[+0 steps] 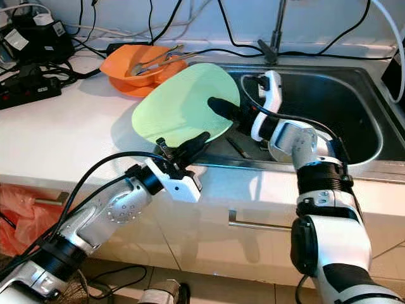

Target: Kitchen organization

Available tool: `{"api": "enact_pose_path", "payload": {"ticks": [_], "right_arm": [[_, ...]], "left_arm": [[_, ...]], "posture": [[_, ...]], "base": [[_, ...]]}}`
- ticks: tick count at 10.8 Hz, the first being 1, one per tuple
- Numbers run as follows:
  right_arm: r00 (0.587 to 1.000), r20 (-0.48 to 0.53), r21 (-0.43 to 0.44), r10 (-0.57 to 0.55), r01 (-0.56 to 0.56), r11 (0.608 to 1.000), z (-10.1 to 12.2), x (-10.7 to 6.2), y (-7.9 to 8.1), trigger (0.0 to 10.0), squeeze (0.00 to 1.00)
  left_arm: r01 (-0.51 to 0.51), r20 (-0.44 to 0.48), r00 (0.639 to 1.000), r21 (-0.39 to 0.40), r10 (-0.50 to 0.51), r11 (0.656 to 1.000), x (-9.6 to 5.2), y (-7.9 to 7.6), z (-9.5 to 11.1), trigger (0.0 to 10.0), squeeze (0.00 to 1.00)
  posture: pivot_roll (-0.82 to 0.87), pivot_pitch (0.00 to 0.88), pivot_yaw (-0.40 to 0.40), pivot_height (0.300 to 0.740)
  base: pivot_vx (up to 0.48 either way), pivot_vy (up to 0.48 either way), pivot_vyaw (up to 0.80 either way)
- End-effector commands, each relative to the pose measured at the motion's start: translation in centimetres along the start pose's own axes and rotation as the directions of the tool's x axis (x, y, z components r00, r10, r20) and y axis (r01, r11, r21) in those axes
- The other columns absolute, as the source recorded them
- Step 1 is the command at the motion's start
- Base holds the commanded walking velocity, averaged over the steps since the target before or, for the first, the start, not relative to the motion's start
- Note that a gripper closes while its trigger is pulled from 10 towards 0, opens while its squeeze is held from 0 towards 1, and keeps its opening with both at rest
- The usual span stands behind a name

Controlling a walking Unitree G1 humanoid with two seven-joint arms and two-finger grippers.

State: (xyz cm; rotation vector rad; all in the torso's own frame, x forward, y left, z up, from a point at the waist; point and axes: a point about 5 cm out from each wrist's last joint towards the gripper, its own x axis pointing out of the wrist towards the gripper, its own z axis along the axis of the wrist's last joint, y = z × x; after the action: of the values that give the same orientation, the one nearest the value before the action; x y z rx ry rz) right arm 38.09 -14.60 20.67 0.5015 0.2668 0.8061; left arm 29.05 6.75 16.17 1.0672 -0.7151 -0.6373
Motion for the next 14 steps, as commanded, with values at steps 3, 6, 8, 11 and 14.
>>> {"api": "enact_pose_path", "payload": {"ticks": [3,6,8,11,14], "right_arm": [[1.000,-0.004,-0.010,0.014,-0.014,1.000,0.4,0.5,0.5,0.9,0.00],[1.000,-0.004,-0.010,0.014,-0.014,1.000,0.4,0.5,0.5,0.9,0.00],[1.000,-0.004,-0.010,0.014,-0.014,1.000,0.4,0.5,0.5,0.9,0.00],[0.997,-0.080,-0.002,-0.017,0.017,1.000,-0.3,0.3,0.1,0.0,0.00],[0.982,-0.185,0.003,-0.048,0.049,0.999,-1.4,-0.3,-0.7,0.0,0.00]], "left_arm": [[0.044,0.021,0.999,0.006,-0.044,0.999,0.0,-1.0,0.3,0.0,0.00],[0.044,0.021,0.999,0.006,-0.044,0.999,0.0,-1.0,0.3,0.0,0.00],[0.044,0.021,0.999,0.006,-0.044,0.999,0.0,-1.0,0.3,0.0,0.00],[0.036,0.065,0.997,0.071,-0.041,0.997,0.1,-1.0,0.6,0.0,0.00],[0.022,0.110,0.993,0.137,-0.037,0.990,0.2,-1.0,0.7,8.4,0.00]], "posture": [[0.23,0.056,0.053,0.740],[0.23,0.056,0.053,0.740],[0.23,0.056,0.053,0.740],[0.23,0.058,0.045,0.740],[0.23,0.058,0.046,0.740]], "base": [[0.000,0.000,0.00],[0.000,0.000,0.00],[0.000,0.000,0.00],[0.000,0.000,0.00],[0.000,0.000,0.00]]}}
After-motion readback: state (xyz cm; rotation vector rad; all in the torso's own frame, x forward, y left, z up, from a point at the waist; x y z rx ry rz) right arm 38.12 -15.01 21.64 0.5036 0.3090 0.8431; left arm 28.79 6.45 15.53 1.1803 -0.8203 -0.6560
